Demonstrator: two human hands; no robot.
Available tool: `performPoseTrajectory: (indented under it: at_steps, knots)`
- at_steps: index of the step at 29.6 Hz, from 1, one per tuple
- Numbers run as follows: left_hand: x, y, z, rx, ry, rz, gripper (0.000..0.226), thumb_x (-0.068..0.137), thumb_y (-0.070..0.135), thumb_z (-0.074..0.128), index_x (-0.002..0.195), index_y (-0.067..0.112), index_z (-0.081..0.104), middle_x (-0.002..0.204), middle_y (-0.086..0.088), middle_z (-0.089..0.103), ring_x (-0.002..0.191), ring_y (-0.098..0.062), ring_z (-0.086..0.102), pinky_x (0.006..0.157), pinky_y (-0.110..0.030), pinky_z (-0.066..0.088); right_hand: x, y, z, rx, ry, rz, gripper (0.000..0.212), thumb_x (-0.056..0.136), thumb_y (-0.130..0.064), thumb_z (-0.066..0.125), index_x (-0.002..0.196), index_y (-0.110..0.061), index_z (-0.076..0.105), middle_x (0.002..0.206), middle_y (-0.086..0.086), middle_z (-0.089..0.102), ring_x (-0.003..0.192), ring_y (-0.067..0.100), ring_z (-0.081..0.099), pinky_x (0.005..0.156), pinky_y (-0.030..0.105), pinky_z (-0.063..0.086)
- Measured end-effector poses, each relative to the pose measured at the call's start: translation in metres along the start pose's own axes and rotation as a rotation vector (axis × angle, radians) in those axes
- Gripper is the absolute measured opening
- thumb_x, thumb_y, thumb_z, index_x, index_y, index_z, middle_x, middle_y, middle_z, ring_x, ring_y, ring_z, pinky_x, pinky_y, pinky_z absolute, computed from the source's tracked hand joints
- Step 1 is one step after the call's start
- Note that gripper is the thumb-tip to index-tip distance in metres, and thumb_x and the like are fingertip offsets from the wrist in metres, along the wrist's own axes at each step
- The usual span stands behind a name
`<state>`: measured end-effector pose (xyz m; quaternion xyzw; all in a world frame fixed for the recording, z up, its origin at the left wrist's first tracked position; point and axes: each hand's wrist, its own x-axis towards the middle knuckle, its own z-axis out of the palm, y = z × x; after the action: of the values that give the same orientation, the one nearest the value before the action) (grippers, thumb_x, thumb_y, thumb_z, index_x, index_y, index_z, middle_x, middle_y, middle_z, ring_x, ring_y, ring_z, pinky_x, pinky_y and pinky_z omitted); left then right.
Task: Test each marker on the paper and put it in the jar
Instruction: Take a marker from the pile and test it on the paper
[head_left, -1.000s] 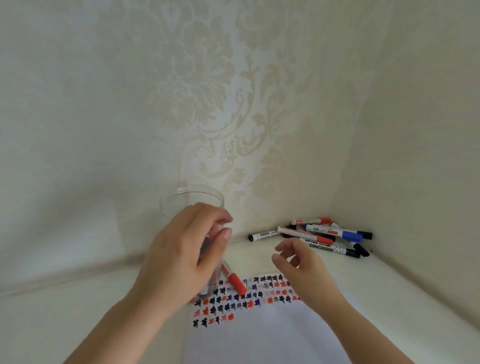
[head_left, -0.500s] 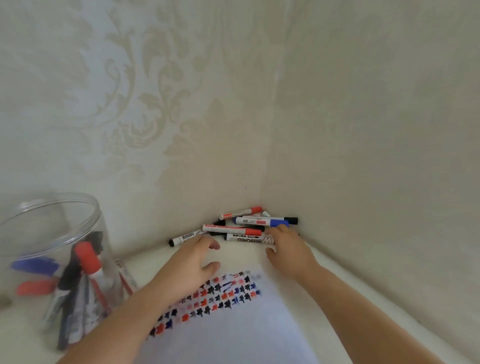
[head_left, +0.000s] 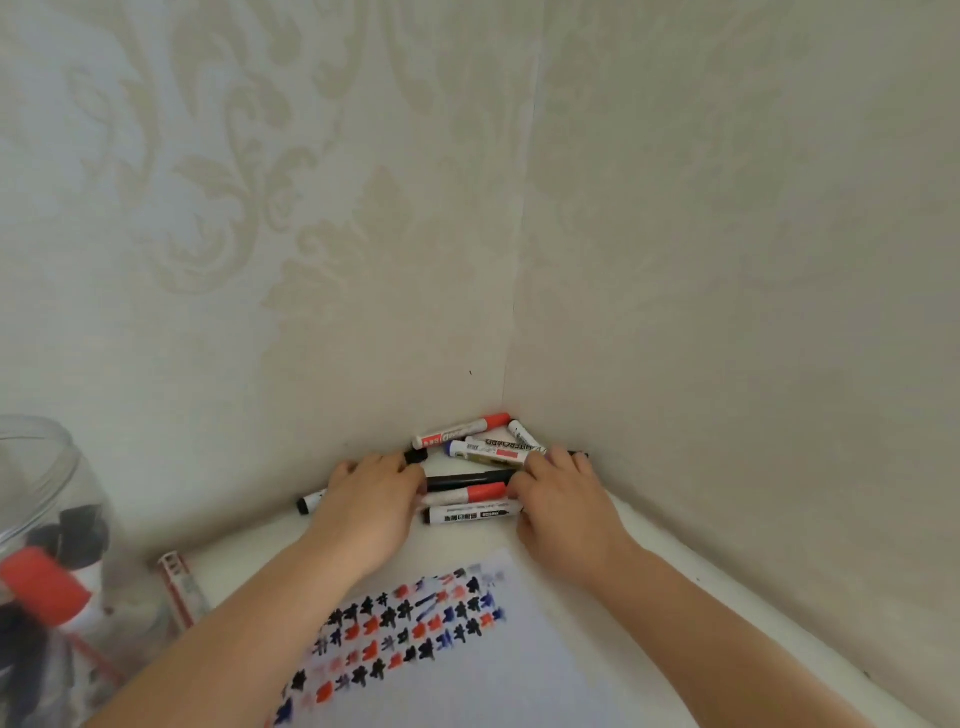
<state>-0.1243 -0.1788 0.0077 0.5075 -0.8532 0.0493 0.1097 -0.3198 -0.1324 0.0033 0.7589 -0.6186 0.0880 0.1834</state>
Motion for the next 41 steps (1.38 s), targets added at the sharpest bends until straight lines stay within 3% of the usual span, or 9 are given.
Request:
performPoseTrajectory:
  at_steps: [4,7,13,17,20,23,26,32,41]
  knots:
    - [-0.012,-0.010,-0.002,-0.086,-0.061,-0.124,0.022,0.091,0.039,0.042,0.107,0.027,0.051,0.126,0.003,0.041,0.119,-0.019,0.036,0.100,-0.038,0.033,0.012,0.005,0.001,0.210,-0.149,0.137,0.049,0.081,-0.048,0.056,0.120,-0.018,0.055,0.139,0.009,0.042,0.131,0.031,0.033,0.105,0.040,0.026]
    - [-0.021,-0.014,0.000,-0.164,-0.100,-0.237,0.024,0.090,0.043,0.041,0.108,0.029,0.047,0.130,0.002,0.038,0.124,-0.021,0.033,0.101,-0.042,0.031,0.023,0.009,0.004,0.299,-0.316,0.257,0.080,0.077,-0.071,0.048,0.141,-0.027,0.032,0.153,0.008,0.026,0.138,0.030,0.026,0.110,0.041,0.021]
    - [-0.030,-0.006,0.004,-0.437,-0.137,-0.193,0.030,0.094,0.037,0.034,0.121,0.024,0.036,0.116,0.008,0.041,0.118,-0.014,0.038,0.108,-0.038,0.028,0.014,-0.003,0.012,0.514,-0.323,0.048,0.066,0.078,-0.067,0.050,0.134,-0.032,0.040,0.130,-0.005,0.052,0.124,0.016,0.043,0.104,0.033,0.026]
    - [-0.029,-0.005,0.005,-0.554,-0.187,-0.134,0.036,0.094,0.044,0.032,0.127,0.030,0.030,0.135,0.006,0.043,0.126,-0.015,0.035,0.112,-0.041,0.022,0.000,-0.003,0.010,0.640,-0.307,-0.057,0.074,0.065,-0.072,0.059,0.125,-0.031,0.047,0.113,-0.014,0.053,0.112,0.008,0.046,0.106,0.032,0.027]
    - [-0.032,-0.003,0.009,-0.586,-0.216,-0.097,0.034,0.092,0.047,0.032,0.125,0.039,0.029,0.135,0.007,0.044,0.129,-0.018,0.033,0.109,-0.044,0.028,-0.012,0.005,0.007,0.654,-0.274,-0.075,0.077,0.064,-0.062,0.069,0.129,-0.026,0.049,0.130,-0.004,0.053,0.128,0.015,0.039,0.104,0.022,0.021]
    - [-0.038,0.003,0.006,-0.558,-0.121,-0.063,0.034,0.091,0.048,0.032,0.124,0.041,0.031,0.136,0.011,0.044,0.132,-0.019,0.032,0.107,-0.045,0.033,-0.022,0.005,0.000,0.550,-0.292,-0.087,0.096,0.055,-0.078,0.051,0.138,-0.032,0.040,0.148,-0.008,0.036,0.141,0.013,0.019,0.112,0.025,0.009]
    - [-0.047,0.008,-0.007,-0.584,0.100,-0.005,0.030,0.093,0.039,0.033,0.122,0.036,0.040,0.129,0.016,0.047,0.119,-0.007,0.043,0.100,-0.027,0.037,-0.031,0.001,-0.006,0.459,-0.253,-0.103,0.090,0.057,-0.081,0.049,0.134,-0.035,0.046,0.142,-0.006,0.041,0.134,0.014,0.029,0.107,0.025,0.016]
    - [-0.092,0.013,-0.022,-0.610,0.289,0.046,0.026,0.091,0.041,0.028,0.106,0.036,0.048,0.102,0.023,0.053,0.096,0.006,0.049,0.079,-0.010,0.039,-0.044,-0.019,-0.019,0.120,0.067,-0.299,0.026,0.064,-0.043,0.073,0.086,-0.031,0.068,0.081,-0.010,0.057,0.077,0.014,0.049,0.067,0.023,0.038]
    - [-0.165,0.012,-0.033,-0.599,0.197,0.101,0.017,0.085,0.046,0.032,0.095,0.045,0.046,0.089,0.028,0.051,0.091,0.008,0.047,0.075,-0.005,0.036,-0.045,-0.034,-0.034,0.005,-0.150,-0.328,0.033,0.066,-0.013,0.074,0.098,-0.019,0.065,0.086,-0.001,0.067,0.078,0.021,0.063,0.064,0.031,0.051]
